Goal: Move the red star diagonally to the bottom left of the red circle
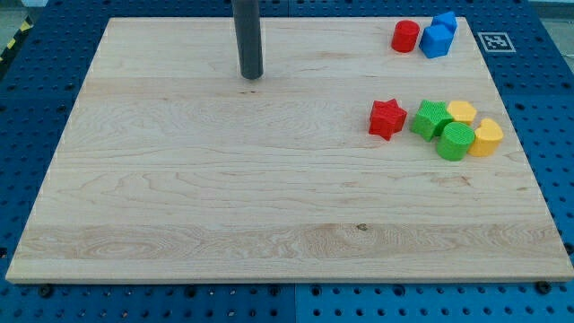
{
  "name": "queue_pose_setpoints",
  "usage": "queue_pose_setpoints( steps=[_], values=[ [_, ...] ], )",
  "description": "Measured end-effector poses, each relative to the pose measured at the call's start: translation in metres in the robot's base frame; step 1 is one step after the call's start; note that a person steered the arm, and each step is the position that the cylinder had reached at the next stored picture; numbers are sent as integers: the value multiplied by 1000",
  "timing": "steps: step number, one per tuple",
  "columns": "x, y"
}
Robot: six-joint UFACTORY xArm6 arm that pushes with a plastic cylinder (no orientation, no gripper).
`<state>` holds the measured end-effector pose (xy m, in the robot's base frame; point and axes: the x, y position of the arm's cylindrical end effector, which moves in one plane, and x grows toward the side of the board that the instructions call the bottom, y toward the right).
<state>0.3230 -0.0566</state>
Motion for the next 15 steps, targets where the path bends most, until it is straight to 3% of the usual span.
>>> queue_pose_setpoints(
  steps=[2, 4, 7, 12, 15],
  values=[
    [5, 7],
    [5, 174],
    [20, 358],
    [104, 388],
    [118, 307]
  ],
)
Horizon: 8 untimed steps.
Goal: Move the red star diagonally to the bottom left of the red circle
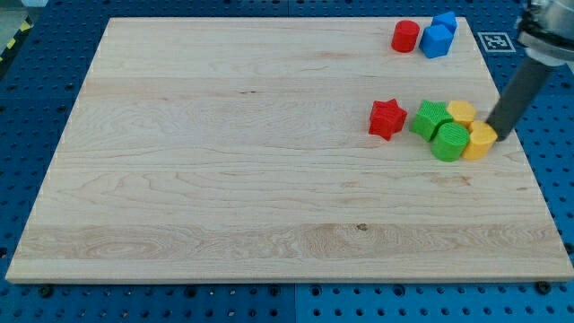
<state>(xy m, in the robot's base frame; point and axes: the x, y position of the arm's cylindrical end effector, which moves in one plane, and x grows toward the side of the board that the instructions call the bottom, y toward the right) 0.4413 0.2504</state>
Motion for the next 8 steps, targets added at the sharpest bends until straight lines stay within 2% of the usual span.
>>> queue_pose_setpoints(
  steps=[3, 4, 5, 6, 8],
  values=[
    [-1, -140],
    [-19, -162],
    [-19, -160],
    [11, -142],
    [-7, -135]
  ],
)
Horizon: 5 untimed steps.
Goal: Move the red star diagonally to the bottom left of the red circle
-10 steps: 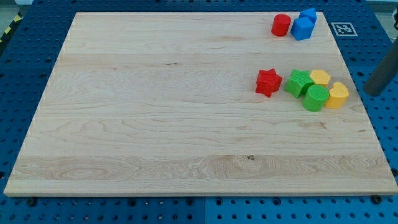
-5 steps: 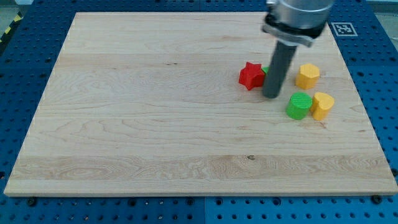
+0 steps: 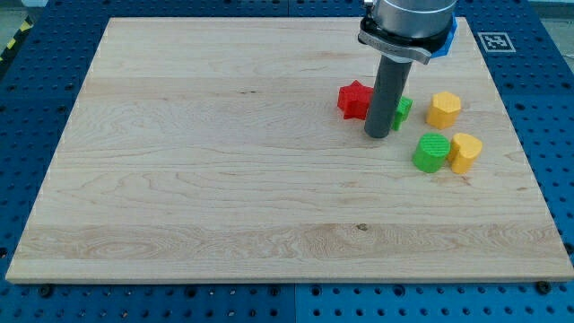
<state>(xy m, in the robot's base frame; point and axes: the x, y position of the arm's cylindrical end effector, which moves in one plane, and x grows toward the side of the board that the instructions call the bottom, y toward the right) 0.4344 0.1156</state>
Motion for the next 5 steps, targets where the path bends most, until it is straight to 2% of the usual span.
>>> queue_pose_setpoints(
  steps=[3, 5],
  values=[
    [-47, -9],
    [-51, -106]
  ],
)
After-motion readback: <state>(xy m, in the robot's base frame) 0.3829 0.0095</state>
